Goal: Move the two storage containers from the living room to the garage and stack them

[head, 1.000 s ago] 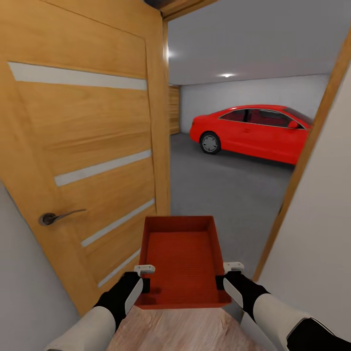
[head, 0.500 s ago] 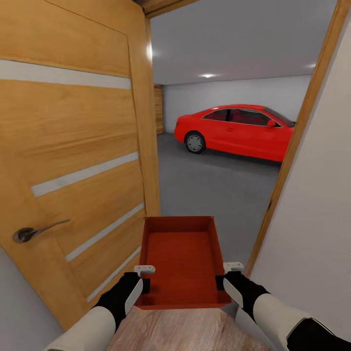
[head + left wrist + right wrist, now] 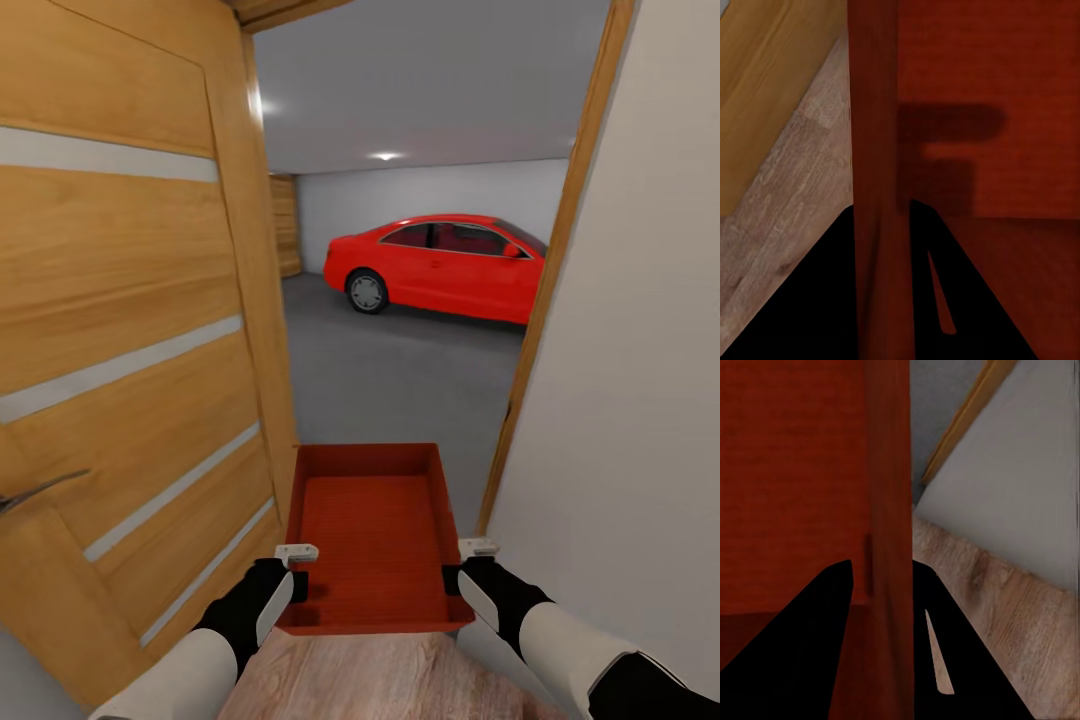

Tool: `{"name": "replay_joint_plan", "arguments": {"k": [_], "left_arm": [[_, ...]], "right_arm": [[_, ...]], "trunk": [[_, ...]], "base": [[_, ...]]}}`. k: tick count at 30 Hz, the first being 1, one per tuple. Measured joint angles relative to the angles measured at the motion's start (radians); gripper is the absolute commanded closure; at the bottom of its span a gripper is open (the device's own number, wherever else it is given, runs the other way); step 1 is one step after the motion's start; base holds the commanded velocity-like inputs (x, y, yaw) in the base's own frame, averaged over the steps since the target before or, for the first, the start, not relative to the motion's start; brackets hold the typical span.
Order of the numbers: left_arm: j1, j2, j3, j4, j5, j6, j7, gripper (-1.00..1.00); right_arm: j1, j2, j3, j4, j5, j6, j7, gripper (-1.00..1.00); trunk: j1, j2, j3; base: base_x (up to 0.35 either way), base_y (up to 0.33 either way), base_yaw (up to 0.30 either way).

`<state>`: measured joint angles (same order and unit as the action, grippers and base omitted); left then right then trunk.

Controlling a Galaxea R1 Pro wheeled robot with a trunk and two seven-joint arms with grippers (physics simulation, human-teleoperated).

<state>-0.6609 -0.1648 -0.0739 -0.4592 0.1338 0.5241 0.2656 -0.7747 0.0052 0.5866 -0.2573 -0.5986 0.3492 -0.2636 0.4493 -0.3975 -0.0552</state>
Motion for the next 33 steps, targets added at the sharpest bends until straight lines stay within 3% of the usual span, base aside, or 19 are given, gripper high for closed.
{"name": "replay_joint_plan", "arguments": {"k": [23,33], "left_arm": [[0.0,0.0,0.0,-0.001,0.0,0.0,0.0,1.0],[0.0,0.001,0.0,-0.003,0.001,0.0,-0.001,1.0]], "right_arm": [[0.0,0.0,-0.001,0.0,0.001,0.0,0.0,1.0],[0.0,0.0,-0.001,-0.005,0.001,0.001,-0.003,1.0]], "trunk": [[0.0,0.0,0.0],[0.0,0.0,0.0]], "base": [[0.0,0.0,-0.011],[0.0,0.0,-0.192]]}}
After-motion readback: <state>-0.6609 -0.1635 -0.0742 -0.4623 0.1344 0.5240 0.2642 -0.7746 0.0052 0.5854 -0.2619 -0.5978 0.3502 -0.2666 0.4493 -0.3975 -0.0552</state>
